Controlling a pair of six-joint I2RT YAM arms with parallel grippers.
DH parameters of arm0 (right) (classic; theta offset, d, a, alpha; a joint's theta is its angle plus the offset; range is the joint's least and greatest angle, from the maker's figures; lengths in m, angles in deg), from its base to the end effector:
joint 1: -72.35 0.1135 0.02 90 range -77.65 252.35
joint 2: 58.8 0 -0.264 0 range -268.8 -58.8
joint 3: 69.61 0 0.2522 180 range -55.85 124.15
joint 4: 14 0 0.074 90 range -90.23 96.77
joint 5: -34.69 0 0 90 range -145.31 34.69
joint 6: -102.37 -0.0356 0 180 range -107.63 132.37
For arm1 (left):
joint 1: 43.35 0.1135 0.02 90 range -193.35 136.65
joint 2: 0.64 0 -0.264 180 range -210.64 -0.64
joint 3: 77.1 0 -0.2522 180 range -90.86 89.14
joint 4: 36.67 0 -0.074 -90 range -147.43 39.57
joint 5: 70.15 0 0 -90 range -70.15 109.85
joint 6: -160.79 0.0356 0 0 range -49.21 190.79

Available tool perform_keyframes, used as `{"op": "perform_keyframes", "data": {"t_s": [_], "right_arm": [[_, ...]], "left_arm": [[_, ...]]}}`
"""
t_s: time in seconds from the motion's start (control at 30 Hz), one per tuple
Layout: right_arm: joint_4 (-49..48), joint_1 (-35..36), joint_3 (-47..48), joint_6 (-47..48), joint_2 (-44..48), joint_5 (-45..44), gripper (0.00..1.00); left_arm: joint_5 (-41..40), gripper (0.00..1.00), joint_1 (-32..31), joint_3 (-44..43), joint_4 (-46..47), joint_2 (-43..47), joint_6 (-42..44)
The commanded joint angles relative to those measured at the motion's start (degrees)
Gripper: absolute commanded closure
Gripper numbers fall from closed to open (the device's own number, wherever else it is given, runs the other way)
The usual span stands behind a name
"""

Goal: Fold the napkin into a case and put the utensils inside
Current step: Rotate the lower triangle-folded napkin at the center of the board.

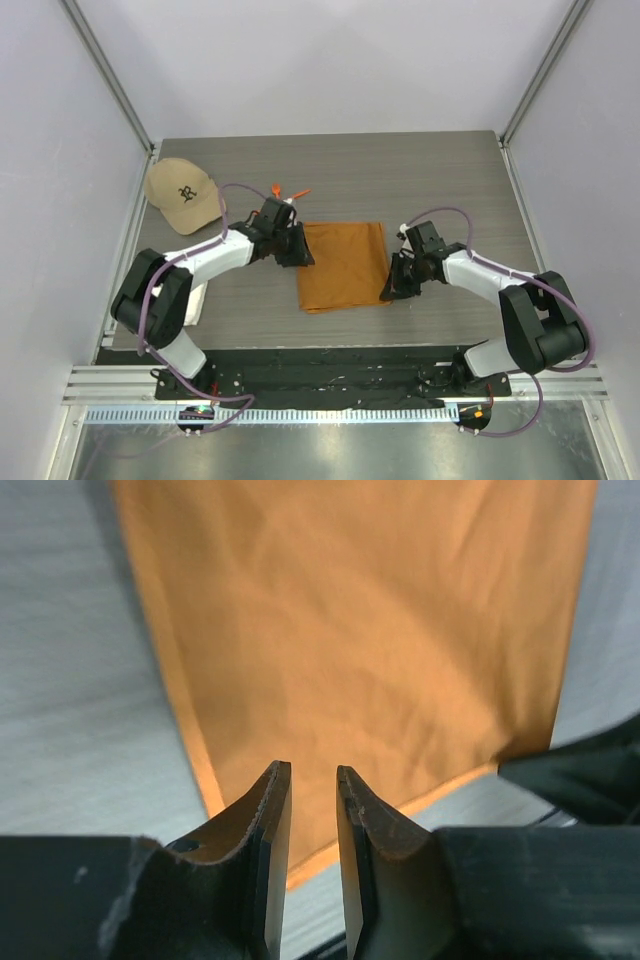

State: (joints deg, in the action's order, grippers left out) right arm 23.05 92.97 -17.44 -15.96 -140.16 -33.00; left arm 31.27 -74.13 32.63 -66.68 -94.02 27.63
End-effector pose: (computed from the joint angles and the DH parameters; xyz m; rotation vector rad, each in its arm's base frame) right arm 0.2232 0.0984 0.1536 0.0731 2.8307 0.7543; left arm 0.2824 -0.1764 0.1909 -0.1976 2.6403 -0.7420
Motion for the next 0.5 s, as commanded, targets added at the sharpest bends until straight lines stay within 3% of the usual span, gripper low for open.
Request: {"op": "perform_keyframes", "data": {"t_s": [0.0,0.23,0.47], "right_arm": [[-2.5,-1.6,-2.2,0.0,1.2,-1.8,0.99],[-4.0,-9.5,-3.6,-1.8,-2.0,-7.0,0.99],[-5.7,-10.9,7.3,-1.7,-11.7,-19.6,0.96]], "left_arm": [[-1.7,0.72,-1.5,1.0,0.2,4.3,-0.1],[-0.3,0.72,-1.9,-0.6,-3.2,5.3,3.2],[-1.0,0.72,-7.1,-3.7,-3.6,1.7,3.2]]}}
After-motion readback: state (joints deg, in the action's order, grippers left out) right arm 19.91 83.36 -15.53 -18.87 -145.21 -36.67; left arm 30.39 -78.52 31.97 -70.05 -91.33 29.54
